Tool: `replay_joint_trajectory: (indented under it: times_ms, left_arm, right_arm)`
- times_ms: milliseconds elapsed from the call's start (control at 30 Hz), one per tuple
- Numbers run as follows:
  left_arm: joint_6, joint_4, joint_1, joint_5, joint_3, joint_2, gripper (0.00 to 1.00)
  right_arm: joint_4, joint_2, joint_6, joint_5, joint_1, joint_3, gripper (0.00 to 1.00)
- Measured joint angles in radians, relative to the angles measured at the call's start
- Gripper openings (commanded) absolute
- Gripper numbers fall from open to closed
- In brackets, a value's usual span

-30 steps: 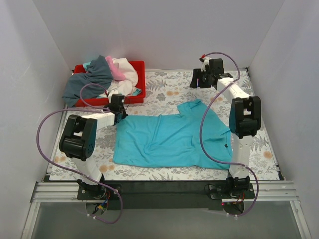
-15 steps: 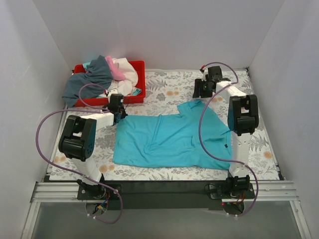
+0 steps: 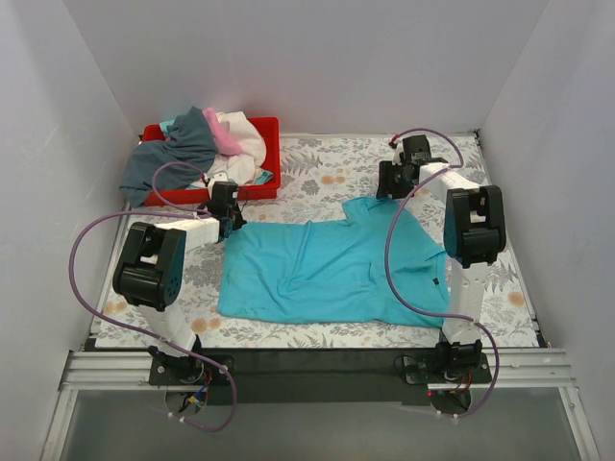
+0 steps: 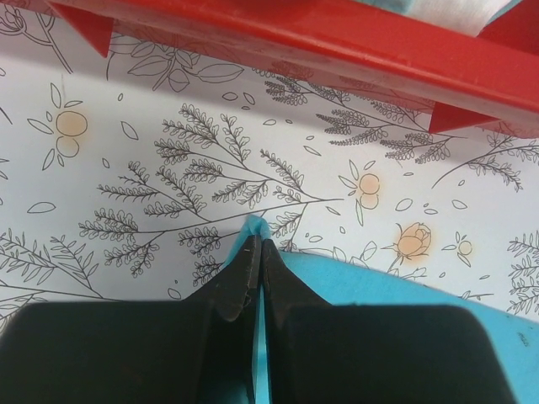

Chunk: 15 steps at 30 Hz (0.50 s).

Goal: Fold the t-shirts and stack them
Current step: Fold the tshirt

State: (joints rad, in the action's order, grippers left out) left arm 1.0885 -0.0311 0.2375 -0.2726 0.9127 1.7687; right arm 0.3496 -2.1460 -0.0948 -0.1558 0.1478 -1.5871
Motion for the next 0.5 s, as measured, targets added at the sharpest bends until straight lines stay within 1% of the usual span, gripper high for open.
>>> replay_joint_trajectory:
  times_ms: [67, 167, 200, 267, 300, 500]
  left_arm:
    - [0.000, 0.000, 0.000, 0.000, -0.002, 0.000, 0.00]
    - [0.000, -0.001, 0.000, 0.000, -0.003, 0.000, 0.00]
    - [0.000, -0.003, 0.000, 0.000, -0.003, 0.000, 0.00]
    - [0.000, -0.003, 0.000, 0.000, -0.003, 0.000, 0.00]
    - [0.000, -0.003, 0.000, 0.000, -0.003, 0.000, 0.00]
    - [0.000, -0.003, 0.000, 0.000, -0.003, 0.000, 0.00]
  right_arm:
    - [-0.001, 0.000, -0.003, -0.002, 0.000, 0.000, 0.49]
    - [-0.004, -0.001, -0.011, -0.010, 0.000, 0.000, 0.45]
    - [-0.009, -0.001, -0.013, -0.013, 0.000, 0.000, 0.41]
    - [-0.019, -0.001, -0.018, -0.020, 0.000, 0.000, 0.36]
    - [-0.024, -0.001, -0.023, -0.023, 0.000, 0.000, 0.31]
    - [-0.052, -0.002, -0.037, -0.035, 0.000, 0.000, 0.15]
